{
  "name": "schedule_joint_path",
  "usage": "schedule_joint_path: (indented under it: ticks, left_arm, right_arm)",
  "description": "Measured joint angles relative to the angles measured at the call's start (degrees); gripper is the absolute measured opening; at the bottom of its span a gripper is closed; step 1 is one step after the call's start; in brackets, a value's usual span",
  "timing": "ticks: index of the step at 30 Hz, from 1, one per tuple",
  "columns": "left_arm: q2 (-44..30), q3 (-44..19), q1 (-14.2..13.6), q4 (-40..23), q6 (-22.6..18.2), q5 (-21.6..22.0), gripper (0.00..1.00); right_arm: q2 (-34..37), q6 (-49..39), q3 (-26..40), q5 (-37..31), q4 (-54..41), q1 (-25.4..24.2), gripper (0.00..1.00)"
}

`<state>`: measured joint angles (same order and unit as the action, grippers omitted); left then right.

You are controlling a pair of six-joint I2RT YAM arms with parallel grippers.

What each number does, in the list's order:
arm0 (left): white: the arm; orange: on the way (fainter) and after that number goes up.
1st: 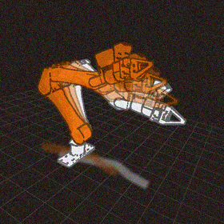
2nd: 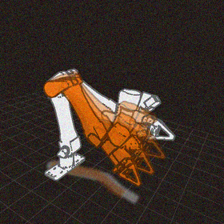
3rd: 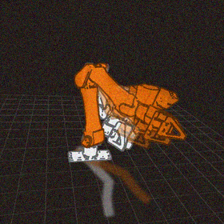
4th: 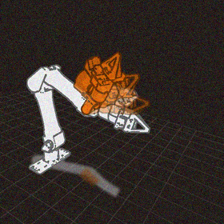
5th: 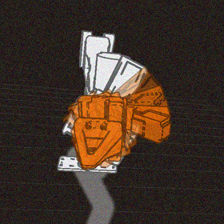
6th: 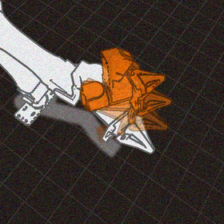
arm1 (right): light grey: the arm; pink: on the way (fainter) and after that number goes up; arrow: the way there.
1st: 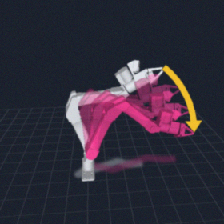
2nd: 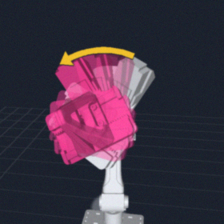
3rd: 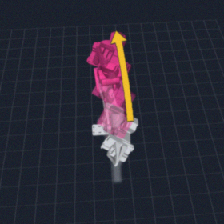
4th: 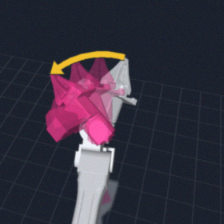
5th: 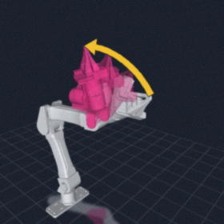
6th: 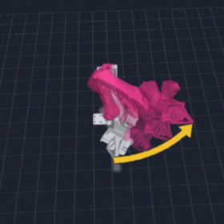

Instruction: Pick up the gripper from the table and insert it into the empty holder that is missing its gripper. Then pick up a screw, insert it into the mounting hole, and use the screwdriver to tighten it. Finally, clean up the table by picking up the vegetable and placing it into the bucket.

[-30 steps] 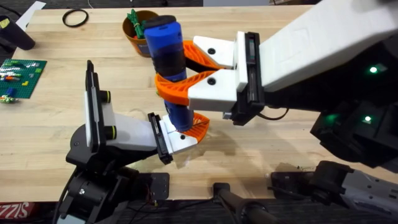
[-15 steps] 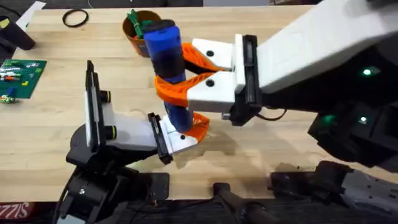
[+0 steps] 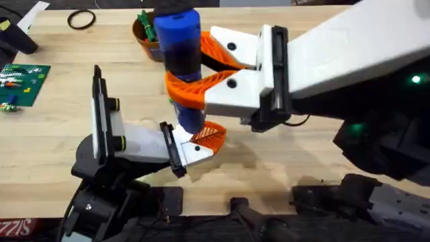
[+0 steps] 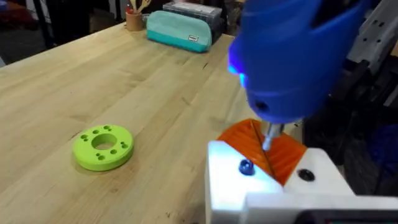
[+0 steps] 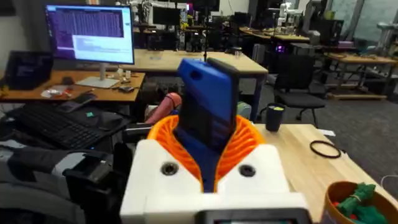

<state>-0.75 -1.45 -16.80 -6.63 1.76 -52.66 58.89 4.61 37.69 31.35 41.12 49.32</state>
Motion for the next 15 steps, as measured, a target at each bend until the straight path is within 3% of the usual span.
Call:
schedule_joint_path:
  ticks: [15]
  left_arm:
    - [0.02, 0.0, 0.0, 0.0, 0.0, 0.0, 0.012]
  right_arm:
    - [5.31, -1.69, -0.02, -0.04, 5.66, 0.0, 0.05]
